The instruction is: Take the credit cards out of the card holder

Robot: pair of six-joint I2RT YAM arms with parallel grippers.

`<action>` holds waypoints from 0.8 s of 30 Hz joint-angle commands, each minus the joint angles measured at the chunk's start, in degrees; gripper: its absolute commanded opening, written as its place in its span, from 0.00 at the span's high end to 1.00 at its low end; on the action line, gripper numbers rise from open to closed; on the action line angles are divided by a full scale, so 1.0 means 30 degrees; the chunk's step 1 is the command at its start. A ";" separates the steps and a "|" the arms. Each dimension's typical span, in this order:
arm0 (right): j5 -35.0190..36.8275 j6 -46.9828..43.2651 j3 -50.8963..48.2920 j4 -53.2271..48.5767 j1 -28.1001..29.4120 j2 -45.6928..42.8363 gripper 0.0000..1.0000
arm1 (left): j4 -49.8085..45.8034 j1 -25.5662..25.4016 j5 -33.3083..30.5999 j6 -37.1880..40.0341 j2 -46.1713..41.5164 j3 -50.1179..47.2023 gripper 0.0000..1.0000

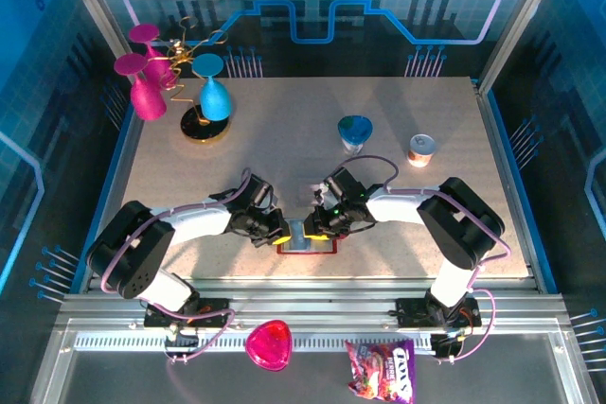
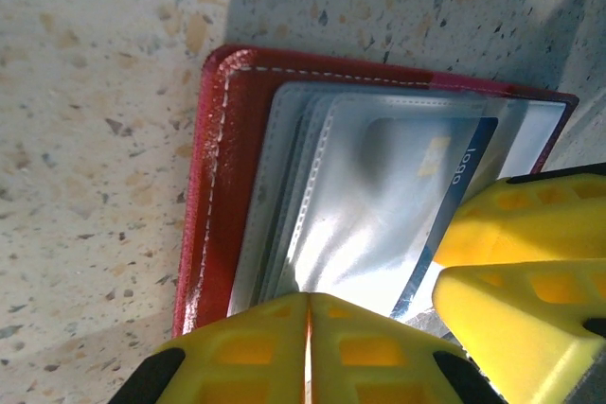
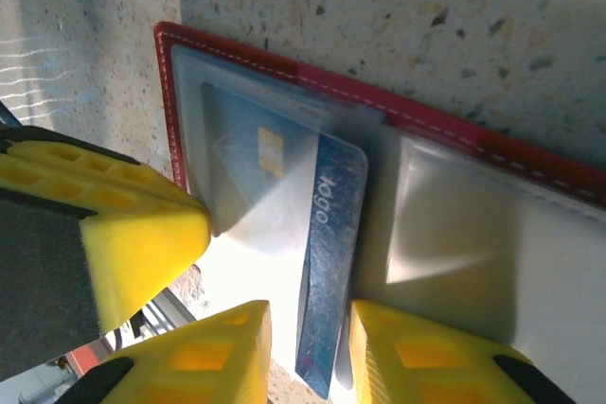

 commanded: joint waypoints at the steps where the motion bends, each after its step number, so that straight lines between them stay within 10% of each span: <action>1: -0.0545 0.0344 -0.0381 0.0543 -0.0247 0.0302 0.73 | -0.0100 0.0134 0.0105 0.0347 0.0379 -0.0379 0.91; 24: -0.0856 0.0686 -0.1288 0.1522 -0.0654 -0.0220 0.87 | -0.0500 0.0161 -0.0090 0.0464 0.0097 -0.0350 0.91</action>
